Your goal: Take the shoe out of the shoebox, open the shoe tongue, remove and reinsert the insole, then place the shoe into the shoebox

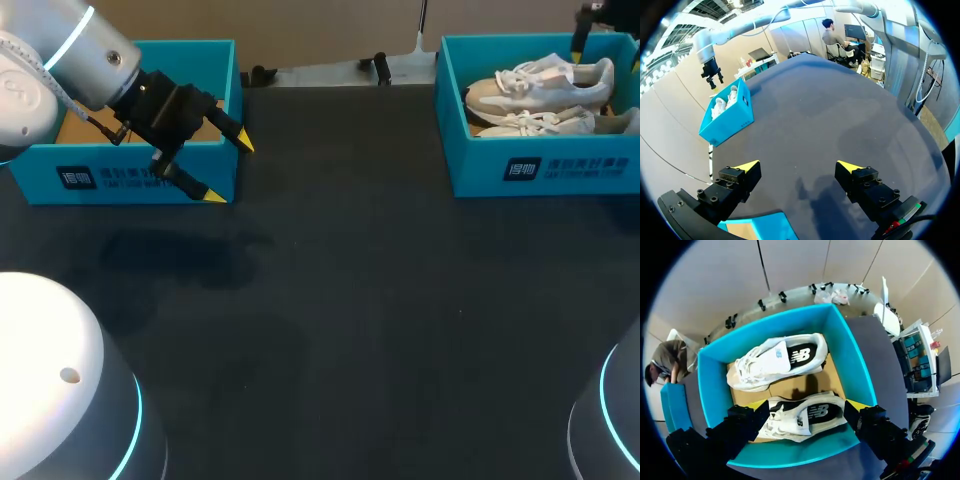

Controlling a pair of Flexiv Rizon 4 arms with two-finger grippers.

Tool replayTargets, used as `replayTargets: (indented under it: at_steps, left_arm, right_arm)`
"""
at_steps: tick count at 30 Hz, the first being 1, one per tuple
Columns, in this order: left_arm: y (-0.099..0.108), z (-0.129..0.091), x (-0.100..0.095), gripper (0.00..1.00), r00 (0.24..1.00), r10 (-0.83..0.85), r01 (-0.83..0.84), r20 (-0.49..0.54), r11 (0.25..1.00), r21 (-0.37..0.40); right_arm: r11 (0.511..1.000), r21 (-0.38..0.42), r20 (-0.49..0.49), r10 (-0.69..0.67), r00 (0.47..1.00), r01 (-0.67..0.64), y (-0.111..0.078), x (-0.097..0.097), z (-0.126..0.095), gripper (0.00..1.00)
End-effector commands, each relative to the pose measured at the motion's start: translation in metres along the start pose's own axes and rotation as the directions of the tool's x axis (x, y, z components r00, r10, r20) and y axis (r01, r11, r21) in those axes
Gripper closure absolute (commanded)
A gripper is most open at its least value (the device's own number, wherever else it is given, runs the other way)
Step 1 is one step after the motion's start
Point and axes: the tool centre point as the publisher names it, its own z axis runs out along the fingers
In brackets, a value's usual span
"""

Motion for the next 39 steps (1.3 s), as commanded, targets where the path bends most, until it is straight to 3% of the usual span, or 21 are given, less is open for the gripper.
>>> replayTargets:
  at_steps: [1, 4, 5, 6, 7, 9, 12, 18, 19, 20, 23, 26, 28, 29, 30, 39]
  left_arm:
    - [-0.003, -0.004, -0.004, 0.00, 0.998, -0.067, 0.067, 0.009, 0.998, -0.015]
    - [-0.009, -0.013, -0.014, 0.00, 0.969, -0.238, 0.243, 0.065, 0.967, -0.071]
    - [-0.011, -0.015, -0.016, 0.00, 0.956, -0.282, 0.292, 0.087, 0.945, -0.147]
    - [-0.012, -0.016, -0.016, 0.00, 0.945, -0.306, 0.322, 0.114, 0.933, -0.164]
    - [-0.014, -0.019, -0.020, 0.00, 0.916, -0.392, 0.401, 0.085, 0.898, -0.179]
    - [-0.013, -0.021, -0.022, 0.00, 0.880, -0.454, 0.475, 0.139, 0.851, -0.225]
    - [-0.008, -0.022, -0.027, 0.00, 0.813, -0.547, 0.582, 0.201, 0.775, -0.247]
    - [-0.009, -0.028, -0.035, 0.00, 0.661, -0.701, 0.749, 0.265, 0.636, -0.187]
    - [-0.008, -0.030, -0.037, 0.00, 0.596, -0.743, 0.802, 0.303, 0.568, -0.185]
    - [-0.008, -0.032, -0.038, 0.00, 0.571, -0.752, 0.819, 0.330, 0.547, -0.171]
    - [-0.003, -0.039, -0.040, 0.00, 0.349, -0.833, 0.935, 0.429, 0.339, -0.103]
    - [0.002, -0.045, -0.041, 0.00, 0.180, -0.835, 0.982, 0.519, 0.186, -0.041]
    - [0.005, -0.047, -0.040, 0.00, 0.037, -0.825, 0.999, 0.564, 0.025, -0.028]
    - [0.005, -0.048, -0.040, 0.00, 0.012, -0.790, 1.000, 0.613, 0.007, -0.011]
    - [0.005, -0.048, -0.040, 0.00, 0.012, -0.790, 1.000, 0.613, 0.007, -0.011]
    - [0.005, -0.048, -0.040, 0.00, 0.012, -0.790, 1.000, 0.613, 0.007, -0.011]
  right_arm:
    - [0.996, -0.090, -0.002, 0.001, 1.000, -0.001, -0.006, -0.002, -0.001, 0.00]
    - [0.996, -0.089, -0.009, -0.015, 1.000, 0.014, -0.006, -0.001, -0.002, 0.00]
    - [0.997, -0.066, 0.001, -0.040, 0.999, 0.040, -0.007, 0.000, -0.005, 0.00]
    - [0.997, -0.063, 0.006, -0.050, 0.999, 0.051, -0.007, 0.001, -0.005, 0.00]
    - [0.996, -0.057, -0.018, -0.070, 0.997, 0.069, -0.010, 0.001, -0.008, 0.00]
    - [0.994, -0.022, -0.019, -0.105, 0.994, 0.104, -0.014, 0.002, -0.011, 0.00]
    - [0.988, 0.034, -0.012, -0.151, 0.988, 0.152, -0.021, 0.001, -0.014, 0.00]
    - [0.961, 0.126, -0.001, -0.248, 0.969, 0.247, -0.042, 0.002, -0.021, 0.00]
    - [0.957, 0.133, -0.005, -0.261, 0.965, 0.259, -0.046, 0.002, -0.022, 0.00]
    - [0.952, 0.140, -0.006, -0.275, 0.961, 0.273, -0.050, 0.001, -0.023, 0.00]
    - [0.937, 0.157, -0.015, -0.314, 0.949, 0.312, -0.066, 0.003, -0.029, 0.00]
    - [0.932, 0.155, -0.037, -0.326, 0.945, 0.328, -0.080, 0.003, -0.036, 0.00]
    - [0.929, 0.152, -0.048, -0.334, 0.941, 0.337, -0.091, 0.005, -0.042, 0.00]
    - [0.914, 0.179, -0.056, -0.361, 0.931, 0.365, -0.097, 0.007, -0.043, 0.00]
    - [0.894, 0.219, -0.003, -0.399, 0.917, 0.390, -0.102, 0.008, -0.042, 0.00]
    - [0.894, 0.219, -0.003, -0.399, 0.917, 0.390, -0.102, 0.008, -0.042, 0.00]
